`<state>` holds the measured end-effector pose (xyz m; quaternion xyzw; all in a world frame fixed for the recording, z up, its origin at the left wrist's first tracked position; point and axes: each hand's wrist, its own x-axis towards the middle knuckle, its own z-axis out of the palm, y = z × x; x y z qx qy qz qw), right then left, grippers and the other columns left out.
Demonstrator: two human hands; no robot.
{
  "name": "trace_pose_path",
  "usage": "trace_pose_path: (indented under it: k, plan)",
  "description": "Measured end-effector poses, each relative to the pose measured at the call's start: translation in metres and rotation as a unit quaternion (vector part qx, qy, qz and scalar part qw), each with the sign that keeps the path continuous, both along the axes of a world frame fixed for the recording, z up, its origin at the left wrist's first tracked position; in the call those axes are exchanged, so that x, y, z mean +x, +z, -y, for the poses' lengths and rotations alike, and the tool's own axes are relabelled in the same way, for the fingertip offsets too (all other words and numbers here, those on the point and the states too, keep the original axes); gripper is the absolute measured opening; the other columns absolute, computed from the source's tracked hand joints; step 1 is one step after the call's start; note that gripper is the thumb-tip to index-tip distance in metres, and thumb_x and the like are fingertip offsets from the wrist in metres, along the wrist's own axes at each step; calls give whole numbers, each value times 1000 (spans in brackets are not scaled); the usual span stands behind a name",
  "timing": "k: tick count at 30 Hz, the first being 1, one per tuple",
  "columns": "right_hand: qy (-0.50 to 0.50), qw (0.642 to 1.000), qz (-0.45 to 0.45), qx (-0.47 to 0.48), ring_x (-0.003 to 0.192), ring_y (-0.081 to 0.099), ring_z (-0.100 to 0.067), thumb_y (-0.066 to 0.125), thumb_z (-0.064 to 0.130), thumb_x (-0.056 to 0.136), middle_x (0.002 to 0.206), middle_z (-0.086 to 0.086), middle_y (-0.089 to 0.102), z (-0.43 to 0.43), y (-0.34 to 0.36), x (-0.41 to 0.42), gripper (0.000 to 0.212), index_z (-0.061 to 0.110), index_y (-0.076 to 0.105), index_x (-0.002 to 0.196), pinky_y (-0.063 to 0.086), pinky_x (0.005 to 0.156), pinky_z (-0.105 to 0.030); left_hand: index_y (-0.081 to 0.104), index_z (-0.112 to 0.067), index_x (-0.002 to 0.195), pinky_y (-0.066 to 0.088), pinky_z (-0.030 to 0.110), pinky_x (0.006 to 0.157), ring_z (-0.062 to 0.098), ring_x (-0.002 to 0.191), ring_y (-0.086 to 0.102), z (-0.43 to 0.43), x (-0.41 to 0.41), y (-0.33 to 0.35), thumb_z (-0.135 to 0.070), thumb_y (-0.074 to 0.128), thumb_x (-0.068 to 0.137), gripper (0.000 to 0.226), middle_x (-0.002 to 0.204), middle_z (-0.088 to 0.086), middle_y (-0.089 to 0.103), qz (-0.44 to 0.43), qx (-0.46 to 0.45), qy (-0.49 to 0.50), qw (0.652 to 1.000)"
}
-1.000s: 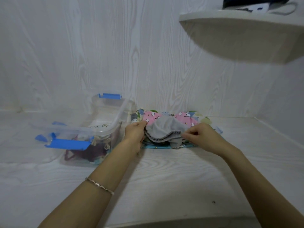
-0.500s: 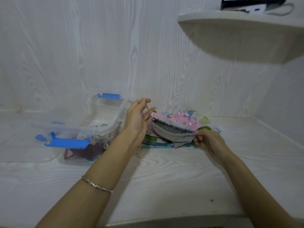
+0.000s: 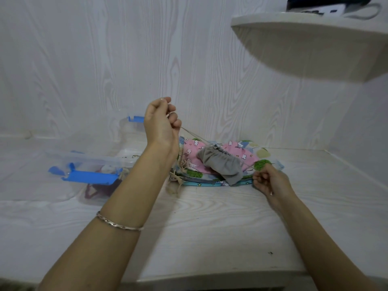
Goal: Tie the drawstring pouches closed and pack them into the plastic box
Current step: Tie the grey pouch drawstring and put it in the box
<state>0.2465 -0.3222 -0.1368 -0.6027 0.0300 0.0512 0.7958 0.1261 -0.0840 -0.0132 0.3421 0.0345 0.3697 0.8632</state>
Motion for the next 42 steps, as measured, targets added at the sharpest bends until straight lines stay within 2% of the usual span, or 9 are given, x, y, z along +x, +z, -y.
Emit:
trace_pose_path:
  k: [8, 13, 18, 22, 27, 31, 34, 37, 42]
  plan:
    - [-6, 1000, 3, 6, 57, 65, -16, 55, 3, 86, 64, -11, 66, 1, 5, -4, 30, 8, 46, 58, 60, 68, -35, 54, -12, 84, 25, 18, 42, 6, 45, 31, -33, -11, 12, -6, 39, 99, 21, 68, 0, 46, -15, 9, 74, 997]
    - [112, 968, -54, 217, 96, 72, -25, 51, 10, 87, 90, -13, 73, -9, 20, -3, 28, 12, 44, 60, 55, 86, -39, 58, -10, 88, 28, 16, 43, 6, 46, 34, -19, -19, 22, -8, 47, 97, 14, 64, -2, 53, -63, 145, -81, 984]
    - [229, 946, -46, 224, 70, 69, -14, 58, 23, 92, 74, -5, 66, -47, 42, -15, 22, 4, 67, 90, 60, 77, -33, 62, -7, 98, 39, 15, 46, 6, 50, 46, 4, -18, 27, -13, 47, 98, 16, 73, 1, 64, -112, 267, -209, 934]
    - [305, 945, -50, 111, 49, 42, -5, 49, 28, 96, 71, -2, 52, -73, 49, -27, 37, -5, 61, 109, 30, 38, -13, 64, -7, 102, 54, 18, 58, 8, 59, 62, 14, -14, 24, -9, 46, 99, 19, 83, 3, 72, -125, 327, -243, 905]
    - [406, 911, 50, -56, 53, 28, -6, 59, 17, 72, 72, -6, 49, -81, 54, -52, 56, -12, 54, 120, 19, 41, -16, 62, -10, 102, 57, 23, 78, 13, 79, 70, 20, -1, 17, -4, 47, 98, 17, 99, 6, 73, -127, 375, -225, 890]
    - [395, 881, 177, -192, 55, 33, -16, 63, 24, 92, 74, -22, 60, -80, 52, -66, 22, 6, 75, 98, 24, 48, -20, 47, -13, 93, 56, 27, 74, 22, 82, 70, 29, 14, 4, -1, 52, 96, 12, 102, 13, 72, -145, 405, -191, 882]
    - [319, 911, 188, -182, 49, 34, -10, 54, 21, 98, 58, -2, 53, -77, 51, -65, 37, -14, 66, 92, 26, 46, -18, 37, -12, 103, 51, 32, 63, 23, 72, 61, 33, 25, -20, -21, 57, 96, 23, 103, 16, 70, -237, 447, -185, 842]
    - [283, 926, 186, -165, 49, 31, -8, 51, 24, 99, 57, -4, 42, -71, 51, -62, 39, 1, 58, 68, 24, 46, -18, 50, -8, 105, 42, 27, 59, 15, 63, 53, 31, 25, -42, -43, 41, 100, 36, 77, 6, 66, -272, 594, -143, 744]
    - [275, 938, 154, -144, 50, 36, -9, 55, 27, 97, 67, -12, 46, -65, 46, -53, 31, 6, 61, 76, 29, 41, -14, 55, -12, 62, 33, 25, 55, 10, 51, 40, 29, 15, -58, -34, 32, 104, 53, 53, -8, 47, -204, 639, -115, 732]
